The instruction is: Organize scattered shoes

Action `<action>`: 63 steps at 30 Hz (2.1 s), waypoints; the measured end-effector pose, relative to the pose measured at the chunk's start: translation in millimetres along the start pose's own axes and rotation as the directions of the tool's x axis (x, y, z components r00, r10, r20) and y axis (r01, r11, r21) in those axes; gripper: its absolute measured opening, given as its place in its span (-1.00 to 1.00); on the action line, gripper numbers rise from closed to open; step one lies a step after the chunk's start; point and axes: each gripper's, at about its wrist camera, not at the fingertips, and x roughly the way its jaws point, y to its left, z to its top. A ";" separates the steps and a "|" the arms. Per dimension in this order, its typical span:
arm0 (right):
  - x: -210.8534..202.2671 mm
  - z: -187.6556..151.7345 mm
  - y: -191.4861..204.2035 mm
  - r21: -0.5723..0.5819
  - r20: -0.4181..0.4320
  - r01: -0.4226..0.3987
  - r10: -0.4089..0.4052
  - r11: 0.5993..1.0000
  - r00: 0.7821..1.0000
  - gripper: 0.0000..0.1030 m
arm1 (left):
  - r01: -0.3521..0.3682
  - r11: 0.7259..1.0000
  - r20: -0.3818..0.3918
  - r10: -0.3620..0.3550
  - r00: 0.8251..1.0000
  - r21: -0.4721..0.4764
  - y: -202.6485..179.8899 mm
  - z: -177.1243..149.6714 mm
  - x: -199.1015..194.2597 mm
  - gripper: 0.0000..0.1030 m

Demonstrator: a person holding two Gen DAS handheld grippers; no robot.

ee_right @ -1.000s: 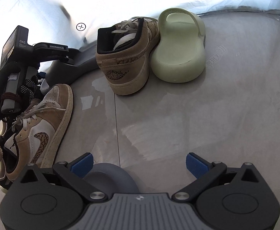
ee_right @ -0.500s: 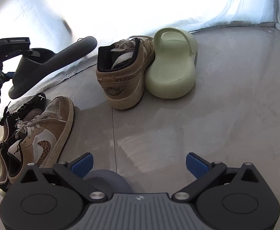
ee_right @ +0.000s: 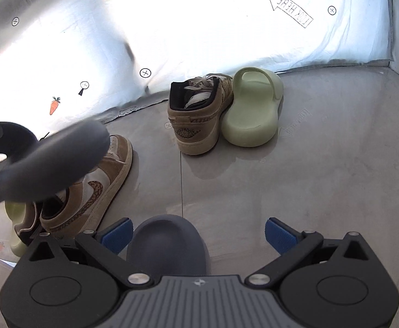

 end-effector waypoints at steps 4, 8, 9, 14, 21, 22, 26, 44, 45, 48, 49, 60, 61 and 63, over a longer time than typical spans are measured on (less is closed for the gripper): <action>-14.3 -12.5 5.6 -0.018 0.008 -0.002 0.003 1.000 1.000 0.98 | -0.069 0.995 -0.055 0.065 0.996 -0.074 34.1 -47.3 -22.5 0.46; -23.7 -28.8 11.1 -0.025 -0.005 -0.002 0.002 1.000 1.000 0.98 | -0.152 0.976 -0.093 0.139 0.986 -0.156 68.5 -81.3 -34.9 0.46; -25.2 -32.6 12.7 -0.027 -0.011 -0.003 0.003 1.000 1.000 0.98 | -0.169 0.971 -0.099 0.154 0.983 -0.172 75.1 -86.6 -35.6 0.46; -30.4 -46.8 25.7 -0.058 -0.030 -0.018 0.017 0.998 0.999 0.98 | -0.282 0.929 -0.112 0.263 0.958 -0.237 104.2 -108.3 -32.1 0.46; -35.8 -58.5 45.3 -0.116 -0.036 -0.029 0.025 0.993 0.999 0.98 | -0.339 0.913 -0.223 0.290 0.931 -0.226 118.1 -134.7 -2.7 0.47; -36.2 -59.7 46.9 -0.120 -0.038 -0.029 0.024 0.992 0.999 0.98 | -0.335 0.916 -0.237 0.282 0.930 -0.221 117.9 -138.7 0.1 0.47; -36.2 -62.4 49.8 -0.123 -0.043 -0.022 0.017 0.992 0.999 0.98 | -0.301 0.939 -0.300 0.243 0.923 -0.165 112.5 -153.7 13.0 0.46; -38.4 -75.1 118.3 -0.346 -0.107 -0.149 0.119 0.926 0.987 0.98 | -0.081 0.976 -0.211 0.037 0.977 -0.204 150.8 -140.5 -51.3 0.49; -37.5 -79.0 130.1 -0.385 -0.121 -0.175 0.138 0.906 0.983 0.98 | -0.094 0.975 -0.188 0.056 0.981 -0.199 152.7 -139.0 -58.7 0.49; -32.1 -93.9 166.9 -0.499 -0.184 -0.262 0.195 0.826 0.963 0.98 | -0.116 0.965 -0.147 0.083 0.986 -0.236 164.8 -136.6 -71.6 0.49; -28.3 -103.3 184.5 -0.555 -0.216 -0.293 0.206 0.779 0.954 0.98 | -0.122 0.960 -0.141 0.088 0.986 -0.253 169.5 -136.8 -73.7 0.49; 24.3 -152.7 227.2 -0.706 -0.332 -0.256 0.010 0.660 0.943 0.85 | -0.157 0.927 -0.163 0.107 0.981 -0.340 195.6 -155.5 -86.0 0.49; 26.6 -146.8 220.6 -0.690 -0.330 -0.258 0.023 0.677 0.944 0.83 | -0.153 0.928 -0.163 0.102 0.981 -0.340 196.1 -155.3 -84.9 0.49; 31.3 -135.8 210.8 -0.681 -0.288 -0.206 0.001 0.703 0.958 0.83 | -0.146 0.930 -0.162 0.095 0.982 -0.337 195.9 -154.0 -82.7 0.49</action>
